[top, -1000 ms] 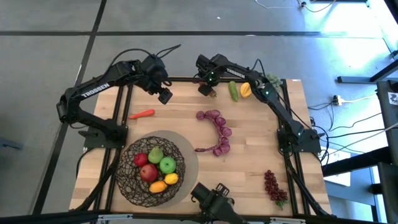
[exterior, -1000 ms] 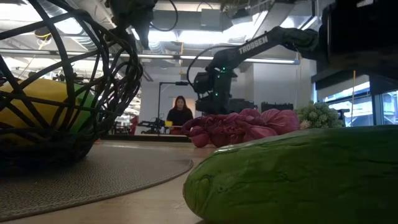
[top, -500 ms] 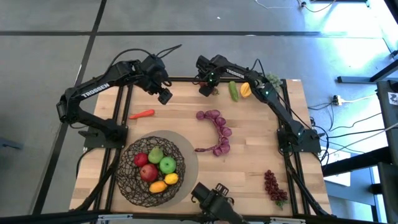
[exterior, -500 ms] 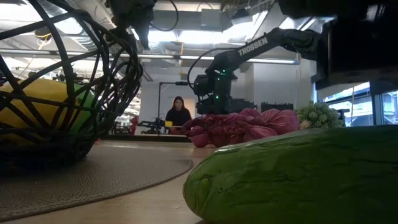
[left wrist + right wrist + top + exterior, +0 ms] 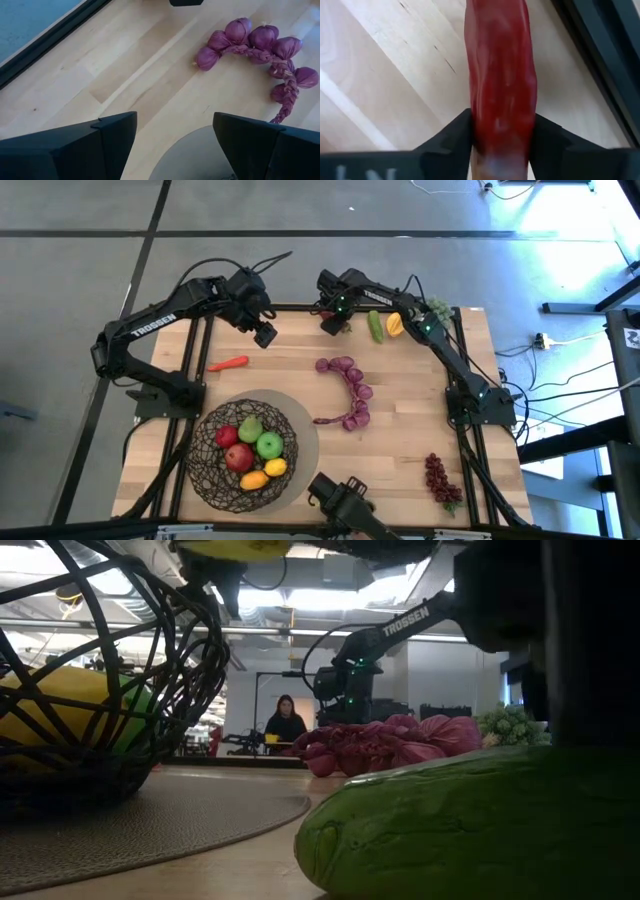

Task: Build produce basket
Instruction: Put the red chili pepper into the black wire basket

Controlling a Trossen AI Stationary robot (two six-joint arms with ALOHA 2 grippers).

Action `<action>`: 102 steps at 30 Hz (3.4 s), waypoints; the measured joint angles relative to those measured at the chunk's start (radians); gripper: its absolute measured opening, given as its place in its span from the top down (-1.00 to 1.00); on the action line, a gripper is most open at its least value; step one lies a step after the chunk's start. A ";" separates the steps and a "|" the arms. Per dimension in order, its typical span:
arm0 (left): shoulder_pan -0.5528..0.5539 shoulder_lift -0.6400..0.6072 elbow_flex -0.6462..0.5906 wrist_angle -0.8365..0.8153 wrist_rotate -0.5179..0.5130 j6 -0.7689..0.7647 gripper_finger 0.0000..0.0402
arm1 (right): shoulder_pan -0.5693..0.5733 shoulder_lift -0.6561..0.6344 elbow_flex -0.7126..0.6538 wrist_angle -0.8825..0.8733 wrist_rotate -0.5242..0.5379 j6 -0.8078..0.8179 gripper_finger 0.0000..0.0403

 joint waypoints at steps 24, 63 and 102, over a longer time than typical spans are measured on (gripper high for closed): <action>-0.004 -0.126 -0.001 -0.020 -0.038 0.026 -0.25 | 0.078 -0.081 0.035 -0.171 0.015 -0.002 0.54; -0.215 -0.229 -0.001 0.128 0.059 0.740 -0.26 | 0.545 -0.523 0.036 0.032 0.218 0.131 0.54; -0.338 0.042 -0.001 0.455 -0.465 1.413 -0.25 | 0.524 -0.523 0.030 0.004 0.353 0.154 0.54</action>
